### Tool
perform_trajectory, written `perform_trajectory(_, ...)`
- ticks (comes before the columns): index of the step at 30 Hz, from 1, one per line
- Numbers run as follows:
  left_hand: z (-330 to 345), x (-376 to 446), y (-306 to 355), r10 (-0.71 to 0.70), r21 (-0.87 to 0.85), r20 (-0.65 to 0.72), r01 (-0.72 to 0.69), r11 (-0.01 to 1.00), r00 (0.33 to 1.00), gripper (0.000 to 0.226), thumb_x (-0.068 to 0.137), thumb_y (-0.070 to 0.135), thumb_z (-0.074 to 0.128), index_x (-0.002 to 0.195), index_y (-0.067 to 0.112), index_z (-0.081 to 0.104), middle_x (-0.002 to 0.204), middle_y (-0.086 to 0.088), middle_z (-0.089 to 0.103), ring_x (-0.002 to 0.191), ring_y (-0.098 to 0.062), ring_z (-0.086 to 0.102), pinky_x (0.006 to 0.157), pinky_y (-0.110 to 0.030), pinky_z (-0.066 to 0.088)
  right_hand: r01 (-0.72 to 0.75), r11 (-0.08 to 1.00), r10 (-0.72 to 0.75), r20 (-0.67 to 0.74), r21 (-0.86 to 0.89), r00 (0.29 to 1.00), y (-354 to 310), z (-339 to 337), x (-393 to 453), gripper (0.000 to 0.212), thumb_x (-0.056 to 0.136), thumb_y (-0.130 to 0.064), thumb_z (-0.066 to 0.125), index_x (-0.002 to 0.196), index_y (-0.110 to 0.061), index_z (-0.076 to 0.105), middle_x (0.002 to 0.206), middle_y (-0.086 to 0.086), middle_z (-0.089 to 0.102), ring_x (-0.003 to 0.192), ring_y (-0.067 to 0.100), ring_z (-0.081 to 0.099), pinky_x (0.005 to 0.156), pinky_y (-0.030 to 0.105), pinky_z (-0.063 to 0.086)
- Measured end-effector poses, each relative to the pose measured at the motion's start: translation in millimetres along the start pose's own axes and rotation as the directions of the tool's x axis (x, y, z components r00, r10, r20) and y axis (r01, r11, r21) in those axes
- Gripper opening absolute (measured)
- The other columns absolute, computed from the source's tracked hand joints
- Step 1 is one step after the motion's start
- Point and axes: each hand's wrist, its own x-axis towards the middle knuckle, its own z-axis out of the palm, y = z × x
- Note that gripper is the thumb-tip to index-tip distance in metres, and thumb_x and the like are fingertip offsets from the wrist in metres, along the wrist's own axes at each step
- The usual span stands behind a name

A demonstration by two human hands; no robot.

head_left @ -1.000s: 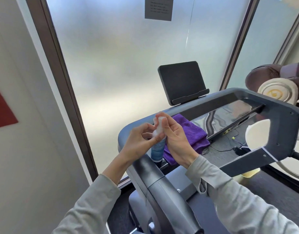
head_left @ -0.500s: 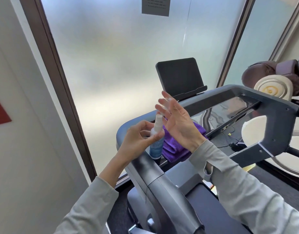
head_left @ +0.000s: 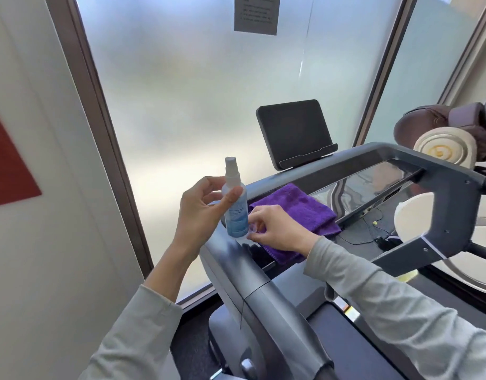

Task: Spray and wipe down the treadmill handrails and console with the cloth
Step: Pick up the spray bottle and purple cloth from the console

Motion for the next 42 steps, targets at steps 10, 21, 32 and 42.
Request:
perform_trajectory(10, -4, -7, 4, 0.014, 0.010, -0.019, -0.014, 1.000, 1.000, 0.035, 0.065, 0.043, 0.075, 0.088, 0.018, 0.066, 0.087, 0.013, 0.072, 0.074, -0.001, 0.066, 0.069, -0.011, 0.048, 0.034, 0.996, -0.035, -0.006, -0.085, 0.999, -2, -3, -2, 0.029, 0.085, -0.006, 0.069, 0.114, -0.007, 0.068, 0.098, 0.003, 0.066, 0.092, 0.019, 0.056, 0.082, 0.019, 0.034)
perform_trajectory(21, 31, -19, 12, 0.065, 0.127, -0.087, -0.054, 0.990, 0.994, 0.047, 0.055, 0.055, 0.083, 0.079, 0.019, 0.063, 0.078, 0.012, 0.071, 0.074, -0.011, 0.068, 0.067, -0.027, 0.056, 0.104, 0.716, 0.234, -0.377, 0.691, 0.896, -63, -63, -27, 0.032, 0.077, -0.031, 0.078, 0.104, -0.015, 0.073, 0.095, 0.000, 0.076, 0.089, 0.010, 0.072, 0.073, 0.021, 0.056)
perform_trajectory(32, 45, -31, 19, 0.050, 0.160, 0.128, -0.071, 0.985, 0.991, 0.031, 0.071, 0.036, 0.081, 0.093, 0.029, 0.060, 0.088, 0.008, 0.070, 0.077, -0.018, 0.067, 0.072, -0.033, 0.057, 0.209, 0.546, 0.313, -0.429, 0.812, 0.848, -46, -63, -36, 0.019, 0.088, -0.007, 0.068, 0.106, -0.003, 0.072, 0.093, 0.009, 0.077, 0.091, 0.021, 0.074, 0.079, 0.029, 0.059)
perform_trajectory(42, 56, -34, 10, 0.289, 0.389, -0.076, -0.238, 0.890, 0.954, 0.042, 0.068, 0.030, 0.087, 0.091, 0.025, 0.053, 0.086, 0.013, 0.061, 0.080, -0.003, 0.056, 0.063, -0.016, 0.045, 0.229, 0.521, 0.299, -0.427, 0.823, 0.854, -35, -64, -30, 0.017, 0.093, -0.002, 0.062, 0.108, 0.001, 0.069, 0.093, 0.013, 0.076, 0.087, 0.025, 0.074, 0.071, 0.027, 0.058)
